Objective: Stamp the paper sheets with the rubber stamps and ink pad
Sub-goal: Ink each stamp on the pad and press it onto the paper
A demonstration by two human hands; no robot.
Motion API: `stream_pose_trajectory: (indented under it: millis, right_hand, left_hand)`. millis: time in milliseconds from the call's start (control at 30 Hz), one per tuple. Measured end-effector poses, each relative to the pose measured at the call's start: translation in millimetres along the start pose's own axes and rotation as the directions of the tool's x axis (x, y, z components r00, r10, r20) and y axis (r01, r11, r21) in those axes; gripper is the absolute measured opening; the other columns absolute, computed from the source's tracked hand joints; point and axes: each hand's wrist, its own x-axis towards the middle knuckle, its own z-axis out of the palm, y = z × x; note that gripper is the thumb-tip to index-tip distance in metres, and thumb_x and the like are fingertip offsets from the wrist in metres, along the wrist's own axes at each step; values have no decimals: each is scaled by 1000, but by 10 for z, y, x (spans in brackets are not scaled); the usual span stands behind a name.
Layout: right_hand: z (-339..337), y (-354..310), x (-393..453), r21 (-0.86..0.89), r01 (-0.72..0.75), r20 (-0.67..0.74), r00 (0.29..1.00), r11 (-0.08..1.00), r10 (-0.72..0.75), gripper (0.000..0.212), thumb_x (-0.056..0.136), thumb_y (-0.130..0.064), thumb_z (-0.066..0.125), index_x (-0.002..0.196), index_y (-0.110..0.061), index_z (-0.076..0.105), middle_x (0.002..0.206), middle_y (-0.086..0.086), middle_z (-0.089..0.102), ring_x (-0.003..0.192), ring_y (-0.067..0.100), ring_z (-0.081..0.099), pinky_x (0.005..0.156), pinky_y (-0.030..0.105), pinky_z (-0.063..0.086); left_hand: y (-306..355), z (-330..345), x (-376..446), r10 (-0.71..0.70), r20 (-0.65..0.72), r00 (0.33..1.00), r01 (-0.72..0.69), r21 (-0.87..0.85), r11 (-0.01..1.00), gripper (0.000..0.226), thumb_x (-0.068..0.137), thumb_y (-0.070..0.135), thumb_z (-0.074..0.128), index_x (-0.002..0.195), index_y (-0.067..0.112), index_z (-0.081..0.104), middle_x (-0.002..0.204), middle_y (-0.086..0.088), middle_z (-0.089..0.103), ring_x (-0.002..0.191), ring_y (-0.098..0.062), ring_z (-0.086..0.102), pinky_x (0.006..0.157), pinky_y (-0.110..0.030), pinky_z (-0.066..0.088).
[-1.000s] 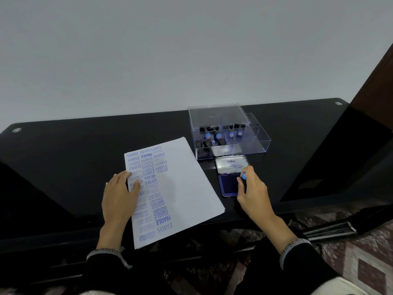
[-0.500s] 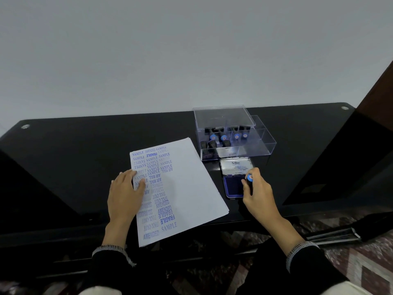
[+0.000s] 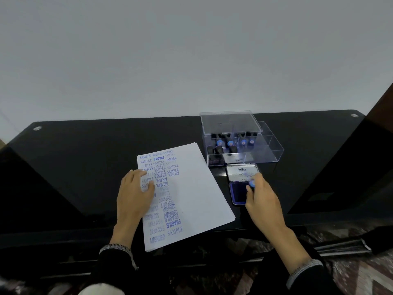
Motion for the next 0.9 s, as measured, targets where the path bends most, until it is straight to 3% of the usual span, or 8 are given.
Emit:
stream_pose_trajectory:
  millis: [67,167,233,333,433,500,633,900]
  right_hand:
    - [68,-345,17,3,104,20,994,995,-104,16,92,-8,50,86,-18,38,80,1,48,69,23,49,58,37,44]
    - [310,-939,55,358,166,212,944,919,-253,9,96,-15,45,99,-21,40,87,2,50,76,19,51,66,33,44]
    - [499,-1190,148,486,167,252,913,858,-320,16,98,-17,45,112,-24,41,95,-2,56,84,14,56,73,26,46]
    - [705,-1311,341,578,71,221,945,813,-239,21,96,-18,53,114,-25,44,95,-7,63,82,6,61,68,9,45]
    - [899,-1206,515,513,61,165,972,856,-168,9,94,-23,57,99,-26,50,89,-3,63,80,12,59,66,15,44]
    - [990,-1141,576,453,68,174,971,889,-163,9,94,-27,57,100,-29,51,89,-3,63,81,13,59,69,21,45]
    - [1056,-1133,589,439,123,185,957,890,-223,10,96,-19,54,101,-24,48,79,-2,64,69,14,60,60,14,41]
    - [1130,-1105,563,358,188,239,929,915,-284,12,97,-22,50,108,-16,50,83,2,63,69,18,59,61,19,43]
  left_hand:
    - [5,-2,-5,68,16,998,-68,-8,998,33,92,29,60,122,18,58,136,7,48,135,-10,34,101,-38,41]
    - [4,-17,-32,162,71,984,-160,-26,987,33,92,27,60,124,21,60,136,10,49,130,-3,38,100,-28,37]
    - [19,-38,-47,192,127,973,-188,-44,981,33,92,29,58,125,23,59,134,12,51,123,0,43,99,-24,39]
    - [37,-73,-51,202,184,962,-196,-50,979,34,92,34,57,126,26,57,131,15,52,116,0,49,97,-23,43]
    - [16,-80,-29,211,207,955,-217,8,976,39,92,41,55,129,30,53,132,18,50,119,1,46,96,-18,37]
    - [-11,-59,-11,223,206,953,-234,31,972,39,91,45,53,129,33,52,131,19,49,118,2,45,98,-19,37]
    - [-58,-17,22,274,178,945,-284,36,958,36,91,46,52,125,35,53,127,20,51,115,2,44,99,-21,36]
    - [-84,20,46,295,199,935,-311,53,949,38,93,46,49,130,38,50,129,20,48,117,1,42,101,-23,31]
